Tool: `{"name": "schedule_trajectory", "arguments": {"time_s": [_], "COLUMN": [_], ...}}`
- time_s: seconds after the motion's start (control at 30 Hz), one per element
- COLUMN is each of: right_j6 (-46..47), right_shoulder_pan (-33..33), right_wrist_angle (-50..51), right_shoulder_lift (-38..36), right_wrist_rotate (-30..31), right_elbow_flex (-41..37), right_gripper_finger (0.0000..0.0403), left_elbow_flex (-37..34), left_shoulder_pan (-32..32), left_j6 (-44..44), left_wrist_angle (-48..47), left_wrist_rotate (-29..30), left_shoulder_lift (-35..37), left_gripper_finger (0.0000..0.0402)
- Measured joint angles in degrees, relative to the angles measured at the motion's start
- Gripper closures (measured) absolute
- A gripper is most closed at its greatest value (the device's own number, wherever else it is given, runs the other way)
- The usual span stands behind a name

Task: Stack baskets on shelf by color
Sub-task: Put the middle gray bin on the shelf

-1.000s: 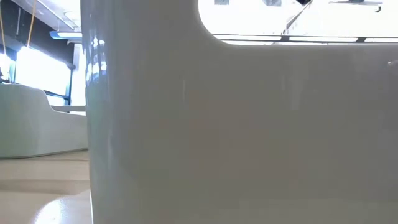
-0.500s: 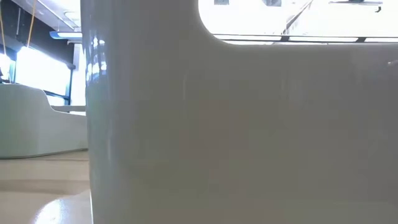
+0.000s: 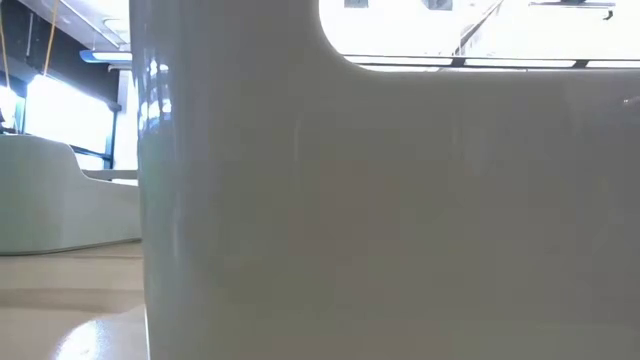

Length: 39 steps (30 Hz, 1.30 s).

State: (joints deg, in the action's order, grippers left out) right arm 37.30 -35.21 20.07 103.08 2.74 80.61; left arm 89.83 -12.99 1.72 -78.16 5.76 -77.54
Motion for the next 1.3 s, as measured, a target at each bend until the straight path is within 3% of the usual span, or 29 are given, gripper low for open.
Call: {"name": "schedule_trajectory", "arguments": {"time_s": [0.53,0.83,1.03,1.3], "right_j6": [1.77,1.7,1.54,4.28], "right_shoulder_pan": [-4.34,-4.34,-4.34,-4.05], "right_wrist_angle": [-4.78,-6.67,-11.07,-8.14], "right_shoulder_lift": [8.57,9.39,13.15,14.82], "right_wrist_rotate": [1.31,2.19,-0.2,0.69], "right_elbow_flex": [0.36,0.36,0.36,0.35], "right_gripper_finger": [0.0261,0.0261,0.0261,0.0262], "left_elbow_flex": [-0.01,-0.01,-0.01,-0.01], "left_shoulder_pan": [0.0,0.0,0.01,-0.07], "left_j6": [0.0,0.0,-0.02,-0.02], "left_wrist_angle": [0.02,0.12,0.15,0.35], "left_wrist_rotate": [0.0,0.0,0.0,0.0], "left_shoulder_lift": [-0.02,-0.02,-0.02,-0.02], "left_gripper_finger": [0.0305,0.0305,0.0305,0.0305]}}
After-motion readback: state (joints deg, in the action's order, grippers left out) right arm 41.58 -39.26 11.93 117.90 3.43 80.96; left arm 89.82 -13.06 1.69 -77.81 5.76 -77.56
